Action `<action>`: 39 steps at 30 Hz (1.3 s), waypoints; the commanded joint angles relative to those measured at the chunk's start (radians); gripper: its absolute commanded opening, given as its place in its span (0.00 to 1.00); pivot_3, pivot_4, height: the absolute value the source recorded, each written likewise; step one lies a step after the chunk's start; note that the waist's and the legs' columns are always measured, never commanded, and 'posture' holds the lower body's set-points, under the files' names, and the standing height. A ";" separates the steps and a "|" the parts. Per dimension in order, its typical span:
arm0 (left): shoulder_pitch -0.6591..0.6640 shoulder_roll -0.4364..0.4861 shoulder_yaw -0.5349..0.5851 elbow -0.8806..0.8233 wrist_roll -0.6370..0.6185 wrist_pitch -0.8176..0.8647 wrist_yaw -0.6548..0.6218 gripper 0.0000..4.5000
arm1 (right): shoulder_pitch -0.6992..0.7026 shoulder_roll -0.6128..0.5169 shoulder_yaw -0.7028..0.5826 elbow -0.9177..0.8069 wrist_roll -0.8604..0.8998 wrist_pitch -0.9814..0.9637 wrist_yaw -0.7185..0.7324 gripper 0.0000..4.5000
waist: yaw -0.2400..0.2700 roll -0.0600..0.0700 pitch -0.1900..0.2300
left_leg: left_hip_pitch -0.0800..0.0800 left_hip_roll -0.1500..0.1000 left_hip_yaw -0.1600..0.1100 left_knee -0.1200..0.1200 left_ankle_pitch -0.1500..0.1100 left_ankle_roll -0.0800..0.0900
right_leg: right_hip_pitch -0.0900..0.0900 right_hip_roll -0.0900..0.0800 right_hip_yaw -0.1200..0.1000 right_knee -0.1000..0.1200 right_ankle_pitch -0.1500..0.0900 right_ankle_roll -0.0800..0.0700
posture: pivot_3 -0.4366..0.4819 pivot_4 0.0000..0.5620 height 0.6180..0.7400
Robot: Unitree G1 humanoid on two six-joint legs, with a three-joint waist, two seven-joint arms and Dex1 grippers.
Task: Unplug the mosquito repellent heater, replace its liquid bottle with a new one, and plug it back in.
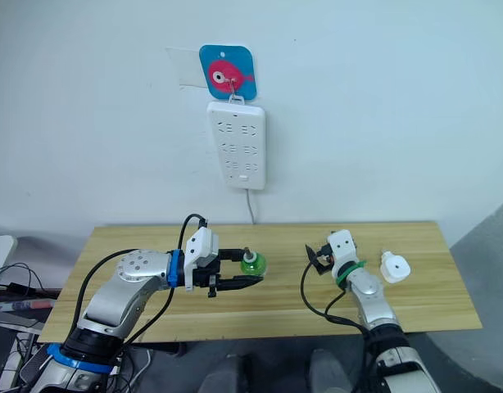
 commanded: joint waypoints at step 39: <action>-0.124 -0.036 -0.018 0.067 -0.012 -0.033 -0.049 0.49 | -0.104 -0.156 0.212 -0.700 0.335 0.579 0.439 0.19 | -0.001 0.000 0.000 | -0.001 0.000 -0.001 0.001 0.000 0.000 | 0.000 0.001 -0.002 0.000 0.000 0.000 | 0.40 0.24 1.00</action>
